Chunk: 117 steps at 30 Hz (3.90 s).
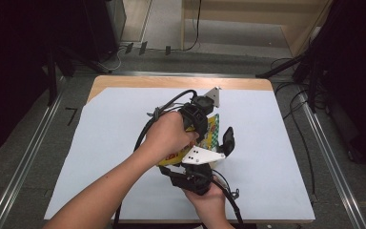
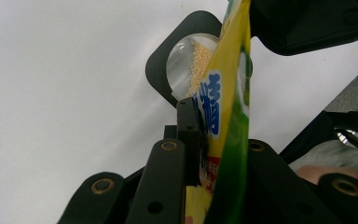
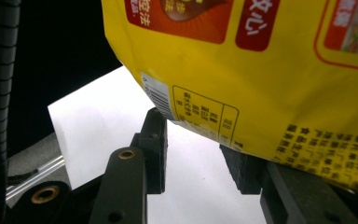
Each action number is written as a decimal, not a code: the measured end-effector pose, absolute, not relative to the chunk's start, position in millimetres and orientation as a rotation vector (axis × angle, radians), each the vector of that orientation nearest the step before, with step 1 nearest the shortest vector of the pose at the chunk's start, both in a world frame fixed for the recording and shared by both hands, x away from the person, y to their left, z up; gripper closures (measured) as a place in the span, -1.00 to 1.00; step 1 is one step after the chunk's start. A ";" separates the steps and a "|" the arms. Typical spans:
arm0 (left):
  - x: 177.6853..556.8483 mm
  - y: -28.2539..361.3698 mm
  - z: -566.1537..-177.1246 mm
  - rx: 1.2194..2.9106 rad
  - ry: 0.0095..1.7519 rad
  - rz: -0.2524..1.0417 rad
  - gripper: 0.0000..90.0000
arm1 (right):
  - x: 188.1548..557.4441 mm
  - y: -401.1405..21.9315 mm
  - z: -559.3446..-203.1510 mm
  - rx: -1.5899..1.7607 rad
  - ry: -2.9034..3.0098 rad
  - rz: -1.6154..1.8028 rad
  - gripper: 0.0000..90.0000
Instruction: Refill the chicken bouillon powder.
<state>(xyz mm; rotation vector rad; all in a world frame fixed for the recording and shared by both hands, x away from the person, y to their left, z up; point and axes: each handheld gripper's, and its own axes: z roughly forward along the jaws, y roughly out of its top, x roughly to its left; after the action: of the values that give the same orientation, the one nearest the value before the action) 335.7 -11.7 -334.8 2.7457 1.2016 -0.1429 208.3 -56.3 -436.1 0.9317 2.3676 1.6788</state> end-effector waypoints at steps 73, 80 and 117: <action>363.2 -1.0 -335.9 2.651 1.220 -0.292 0.86 | 212.0 -59.2 -425.9 0.965 2.340 1.726 0.42; 363.5 -0.8 -336.2 2.639 1.232 -0.297 0.84 | 212.2 -59.2 -426.1 0.962 2.339 1.725 0.42; 360.5 -4.1 -335.1 2.655 1.228 -0.284 0.83 | 211.9 -60.2 -427.0 0.945 2.330 1.736 0.44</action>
<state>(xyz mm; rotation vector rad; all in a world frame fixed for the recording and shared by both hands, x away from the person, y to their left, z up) 360.5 -4.1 -335.1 2.6554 1.2279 -0.2841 211.9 -60.2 -427.0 0.9454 2.3302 1.7357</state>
